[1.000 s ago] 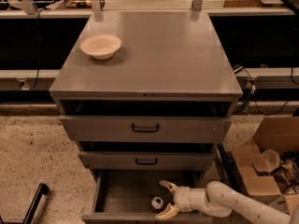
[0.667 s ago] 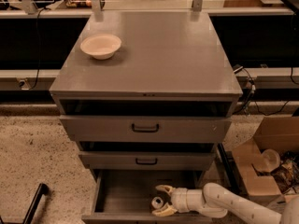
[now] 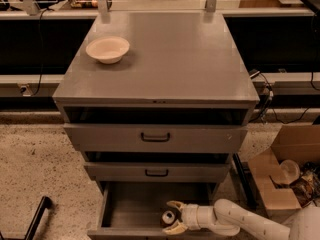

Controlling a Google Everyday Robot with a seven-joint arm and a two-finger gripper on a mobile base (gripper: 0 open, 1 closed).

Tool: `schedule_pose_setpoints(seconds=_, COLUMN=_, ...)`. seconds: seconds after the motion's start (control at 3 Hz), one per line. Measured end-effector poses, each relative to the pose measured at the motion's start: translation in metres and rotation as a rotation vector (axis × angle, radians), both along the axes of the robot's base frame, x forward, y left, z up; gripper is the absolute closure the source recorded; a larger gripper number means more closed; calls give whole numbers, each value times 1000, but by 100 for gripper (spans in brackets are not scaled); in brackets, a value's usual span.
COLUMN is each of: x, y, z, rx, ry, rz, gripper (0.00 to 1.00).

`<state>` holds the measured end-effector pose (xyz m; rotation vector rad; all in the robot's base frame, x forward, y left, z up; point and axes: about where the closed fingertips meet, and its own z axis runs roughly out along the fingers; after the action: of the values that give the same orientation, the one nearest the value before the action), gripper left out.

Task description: Pick orange can from bottom drawer and place on counter

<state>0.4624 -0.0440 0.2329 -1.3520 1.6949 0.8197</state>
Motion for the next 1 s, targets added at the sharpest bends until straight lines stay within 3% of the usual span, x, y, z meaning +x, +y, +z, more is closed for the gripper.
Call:
schedule_pose_setpoints(seconds=0.33, x=5, y=-2, z=-14, rx=-26, ry=0, rz=-9, gripper=28)
schedule_pose_setpoints(seconds=1.0, x=19, y=-5, z=-35, rx=-58, ry=5, rz=-25, gripper=40)
